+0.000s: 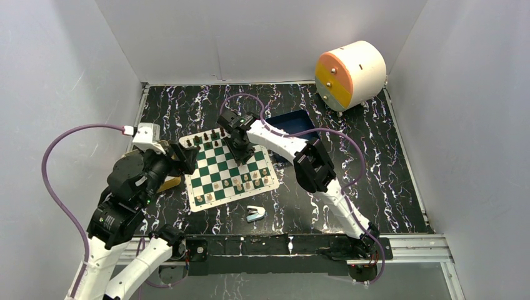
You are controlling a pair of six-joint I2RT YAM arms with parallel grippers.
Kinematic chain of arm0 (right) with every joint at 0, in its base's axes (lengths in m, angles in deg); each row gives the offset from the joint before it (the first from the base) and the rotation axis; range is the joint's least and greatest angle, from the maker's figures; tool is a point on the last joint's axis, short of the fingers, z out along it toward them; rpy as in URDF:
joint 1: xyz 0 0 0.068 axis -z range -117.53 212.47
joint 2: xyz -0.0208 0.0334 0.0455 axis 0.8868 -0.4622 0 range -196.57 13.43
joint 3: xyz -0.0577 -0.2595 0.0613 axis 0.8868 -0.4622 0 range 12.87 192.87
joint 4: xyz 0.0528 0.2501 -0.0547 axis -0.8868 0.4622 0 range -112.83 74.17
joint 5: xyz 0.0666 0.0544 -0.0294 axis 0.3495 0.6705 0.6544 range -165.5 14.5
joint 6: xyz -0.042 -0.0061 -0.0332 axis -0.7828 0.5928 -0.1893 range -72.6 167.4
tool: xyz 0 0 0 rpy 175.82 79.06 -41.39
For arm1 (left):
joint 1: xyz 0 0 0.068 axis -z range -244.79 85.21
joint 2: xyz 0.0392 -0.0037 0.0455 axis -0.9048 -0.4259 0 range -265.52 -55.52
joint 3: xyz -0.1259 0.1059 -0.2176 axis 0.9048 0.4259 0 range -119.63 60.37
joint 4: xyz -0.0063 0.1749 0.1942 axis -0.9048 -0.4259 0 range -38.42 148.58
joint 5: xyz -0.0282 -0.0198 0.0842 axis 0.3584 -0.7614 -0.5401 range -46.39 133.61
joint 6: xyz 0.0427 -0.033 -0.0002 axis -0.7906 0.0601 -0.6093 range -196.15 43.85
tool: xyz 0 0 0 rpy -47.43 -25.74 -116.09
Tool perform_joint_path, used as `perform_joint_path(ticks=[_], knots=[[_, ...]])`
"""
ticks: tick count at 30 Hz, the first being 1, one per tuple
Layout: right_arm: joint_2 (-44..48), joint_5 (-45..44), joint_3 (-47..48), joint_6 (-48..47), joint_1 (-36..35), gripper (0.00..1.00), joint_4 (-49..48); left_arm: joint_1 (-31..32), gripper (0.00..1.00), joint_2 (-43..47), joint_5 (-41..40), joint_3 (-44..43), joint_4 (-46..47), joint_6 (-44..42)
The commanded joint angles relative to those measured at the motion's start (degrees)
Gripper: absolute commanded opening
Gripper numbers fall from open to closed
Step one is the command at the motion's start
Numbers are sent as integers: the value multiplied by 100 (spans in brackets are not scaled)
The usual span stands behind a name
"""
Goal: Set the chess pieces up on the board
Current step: Place the chess piece on the chessboard, then move the chessboard to the center of the board.
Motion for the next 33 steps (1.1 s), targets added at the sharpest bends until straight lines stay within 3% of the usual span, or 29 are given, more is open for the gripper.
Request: perform_joint_path(ticks=[1,7,12,19,27,33], knots=[[474,90,125,-14,71,41,-202,20,69,-210,-165,203,36,-153],[1470,-13,-684,-43,184,36,-646,20,65,-773,-110,287,-102,-207],[2759,-260,-2057,-43,302,28,-1463,20,61,-1390,-15,362,48,-213],[4380,-326,-4338,95,358,0,-2634,15,56,-2557,437,434,519,-234],[5234,-316,-6472,549,359,0,-3655,20,49,-3908,1007,326,1090,-265],[5348,-289,-7332,741,349,0,-4280,54,45,-4793,1009,315,1439,-191]])
